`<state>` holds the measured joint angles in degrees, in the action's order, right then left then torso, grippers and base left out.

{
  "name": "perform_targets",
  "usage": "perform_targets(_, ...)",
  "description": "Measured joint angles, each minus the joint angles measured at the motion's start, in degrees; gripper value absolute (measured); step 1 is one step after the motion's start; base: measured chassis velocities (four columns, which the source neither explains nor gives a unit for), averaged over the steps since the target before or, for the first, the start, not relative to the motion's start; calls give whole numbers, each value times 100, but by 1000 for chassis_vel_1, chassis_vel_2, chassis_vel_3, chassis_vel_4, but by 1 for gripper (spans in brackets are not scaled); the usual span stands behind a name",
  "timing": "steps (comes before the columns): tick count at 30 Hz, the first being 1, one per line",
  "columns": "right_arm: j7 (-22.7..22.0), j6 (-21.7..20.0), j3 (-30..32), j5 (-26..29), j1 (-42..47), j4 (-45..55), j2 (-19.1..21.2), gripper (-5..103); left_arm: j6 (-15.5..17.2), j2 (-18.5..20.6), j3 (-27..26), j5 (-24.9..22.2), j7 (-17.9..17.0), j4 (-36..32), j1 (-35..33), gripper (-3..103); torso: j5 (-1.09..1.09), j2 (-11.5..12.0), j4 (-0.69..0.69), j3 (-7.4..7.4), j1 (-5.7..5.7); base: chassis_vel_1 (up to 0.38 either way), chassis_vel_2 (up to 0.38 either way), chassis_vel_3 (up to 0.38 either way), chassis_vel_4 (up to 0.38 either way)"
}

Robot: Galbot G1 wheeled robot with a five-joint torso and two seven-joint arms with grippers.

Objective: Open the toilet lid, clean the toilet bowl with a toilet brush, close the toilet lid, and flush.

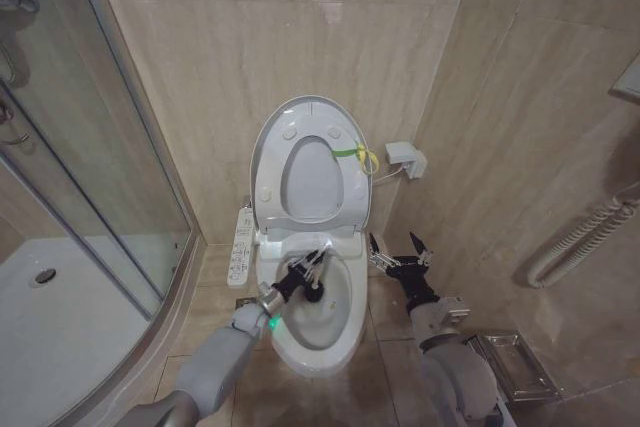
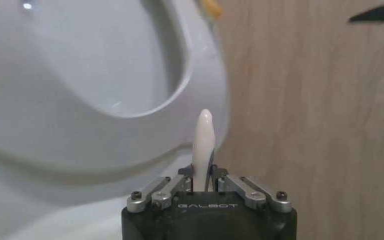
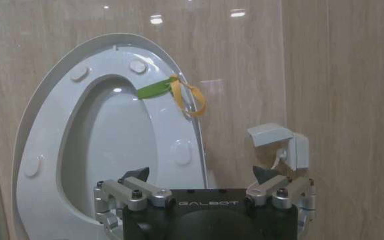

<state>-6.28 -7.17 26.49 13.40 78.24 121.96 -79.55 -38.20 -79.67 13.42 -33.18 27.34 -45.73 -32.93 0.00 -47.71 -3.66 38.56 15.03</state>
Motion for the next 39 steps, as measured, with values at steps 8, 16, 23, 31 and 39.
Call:
perform_targets(8, 0, 0, 0, 0, 0, 0, 0, 100, 55, -154, 195, -54, 56, 351, -73, 18, 0, 0, 1, 0, 0, 0, 0, 0, 0)
perform_targets(16, 0, 0, 0, 0, 0, 0, 0, 100, 138, 21, -98, 448, -174, 271, 2, 18, 1, 0, 4, 0, 0, 0, 0, 0, 0)
perform_targets(23, 0, 0, 0, 0, 0, 0, 0, 100, -94, -225, 150, 53, -138, 45, -35, 18, 0, 1, -1, 0, 0, 0, 0, 0, 0)
perform_targets(31, 0, 0, 0, 0, 0, 0, 0, 100, 90, -141, -35, 277, -15, 572, 46, 18, 0, 0, 2, -1, 0, 0, 0, 0, 0)
perform_targets(39, 0, 0, 0, 0, 0, 0, 0, 100, -107, -95, -94, 188, -24, 197, 87, 18, 1, 1, 3, 0, 0, 0, 0, 0, 0)
